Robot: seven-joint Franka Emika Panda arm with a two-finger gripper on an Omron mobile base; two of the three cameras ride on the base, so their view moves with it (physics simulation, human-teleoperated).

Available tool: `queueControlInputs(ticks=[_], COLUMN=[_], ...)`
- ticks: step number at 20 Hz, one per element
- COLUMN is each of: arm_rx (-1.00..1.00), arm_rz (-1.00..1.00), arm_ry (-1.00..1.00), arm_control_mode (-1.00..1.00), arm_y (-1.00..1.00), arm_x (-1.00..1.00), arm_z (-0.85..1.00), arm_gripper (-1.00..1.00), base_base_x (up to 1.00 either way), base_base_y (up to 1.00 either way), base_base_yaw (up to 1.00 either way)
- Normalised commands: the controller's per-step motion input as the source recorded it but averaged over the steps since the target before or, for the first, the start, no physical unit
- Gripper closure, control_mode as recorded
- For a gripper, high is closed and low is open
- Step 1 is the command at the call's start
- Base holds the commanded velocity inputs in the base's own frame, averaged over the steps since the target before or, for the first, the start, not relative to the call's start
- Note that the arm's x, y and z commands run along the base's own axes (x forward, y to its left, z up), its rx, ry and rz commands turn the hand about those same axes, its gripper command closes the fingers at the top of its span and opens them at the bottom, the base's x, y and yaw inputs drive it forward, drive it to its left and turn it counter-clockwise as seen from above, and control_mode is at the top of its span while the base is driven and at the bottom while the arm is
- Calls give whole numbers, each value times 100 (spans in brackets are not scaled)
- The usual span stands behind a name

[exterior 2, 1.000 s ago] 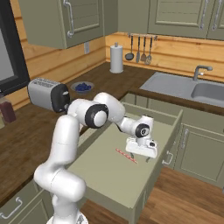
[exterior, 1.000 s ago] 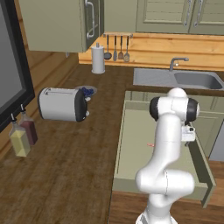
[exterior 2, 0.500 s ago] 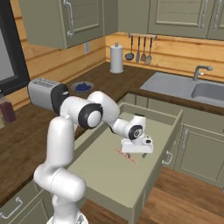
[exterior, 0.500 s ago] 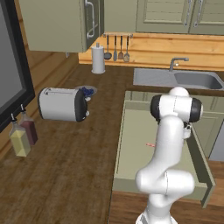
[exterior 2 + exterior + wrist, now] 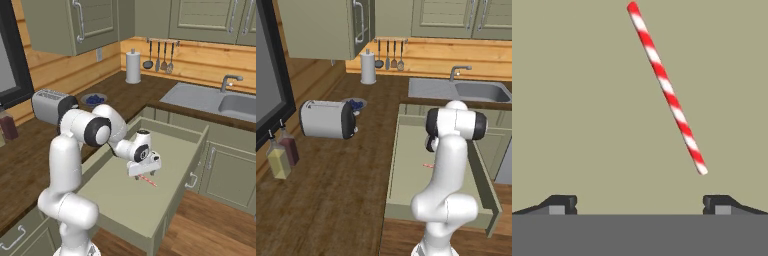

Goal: Take a straw from the drawer in front and place it inside the glass cup on the dining counter.

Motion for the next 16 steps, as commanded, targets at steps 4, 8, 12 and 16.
queueControlInputs(ticks=[4,8,12,16], arm_rx=[2,1,0,0], arm_rz=[13,6,1,0], arm_ry=[-1,-3,-4,-1], arm_control_mode=[-100,-100,-100,-100], arm_y=[4,3,5,1], arm_x=[15,19,20,27], arm_z=[-24,-16,-1,-4], arm_gripper=[-100,-100,-100,-100], base_base_x=[0,0,0,0], base_base_y=[0,0,0,0], base_base_yaw=[0,0,0,0])
